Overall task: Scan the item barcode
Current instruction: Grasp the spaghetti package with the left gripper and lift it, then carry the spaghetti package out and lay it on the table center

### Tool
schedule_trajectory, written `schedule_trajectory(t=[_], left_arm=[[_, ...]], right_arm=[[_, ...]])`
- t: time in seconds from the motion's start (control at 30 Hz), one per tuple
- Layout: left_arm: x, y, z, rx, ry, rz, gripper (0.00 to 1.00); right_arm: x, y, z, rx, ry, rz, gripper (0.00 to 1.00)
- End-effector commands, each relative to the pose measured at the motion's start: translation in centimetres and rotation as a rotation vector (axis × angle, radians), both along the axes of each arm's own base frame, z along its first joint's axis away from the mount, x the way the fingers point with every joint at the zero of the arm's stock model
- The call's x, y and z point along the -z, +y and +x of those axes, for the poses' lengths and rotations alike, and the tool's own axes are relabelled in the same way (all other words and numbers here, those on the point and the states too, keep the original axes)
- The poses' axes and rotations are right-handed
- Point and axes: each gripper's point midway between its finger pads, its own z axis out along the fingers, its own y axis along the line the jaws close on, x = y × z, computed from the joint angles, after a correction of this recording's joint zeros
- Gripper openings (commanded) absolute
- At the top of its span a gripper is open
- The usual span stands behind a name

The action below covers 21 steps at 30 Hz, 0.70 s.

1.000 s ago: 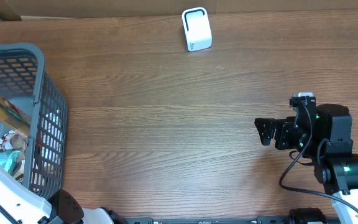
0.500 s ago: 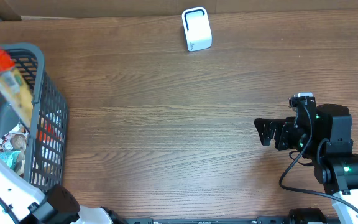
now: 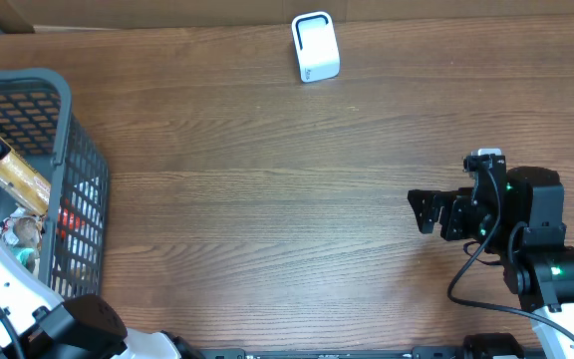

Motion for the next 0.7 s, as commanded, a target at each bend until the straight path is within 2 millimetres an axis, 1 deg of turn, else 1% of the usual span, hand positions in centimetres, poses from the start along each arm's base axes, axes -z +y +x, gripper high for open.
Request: schedule_trajectory(t=[0.0,0.1,0.17,0.23,0.37,0.5,0.57,0.67], left_arm=[[2.2,0.6,0.0,0.004,0.038,0.004,0.64],[4.2,1.3,0.7,0.001,0.040,0.010,0.68],[5.7,2.2,1.2,-0.007,0.033,0.034,0.71],[6.7,2.9,1.7,-0.015,0.024,0.058,0.73],[8.5,4.5,2.5,-0.037,0.000,0.123,0.82],[10.7,5.3,3.8,0.011,-0.005,0.164,0.84],[12.2,5.6,4.4,0.037,0.008,0.164,0.84],[15.0,5.9,4.9,0.053,0.049,0.134,0.84]], right_arm=[[-1.2,0.2,0.3,-0.005,-0.028,0.011,0.99],[-1.3,0.2,0.3,-0.005,-0.029,0.011,1.00],[-1.2,0.2,0.3,-0.005,-0.027,0.010,1.00],[-1.2,0.2,0.2,-0.005,-0.026,0.010,1.00],[-1.2,0.2,0.2,-0.005,-0.025,0.011,1.00],[-1.2,0.2,0.2,-0.005,-0.025,0.011,1.00],[-1.2,0.2,0.2,-0.005,-0.025,0.010,1.00],[-1.2,0.2,0.2,-0.005,-0.025,0.011,1.00]])
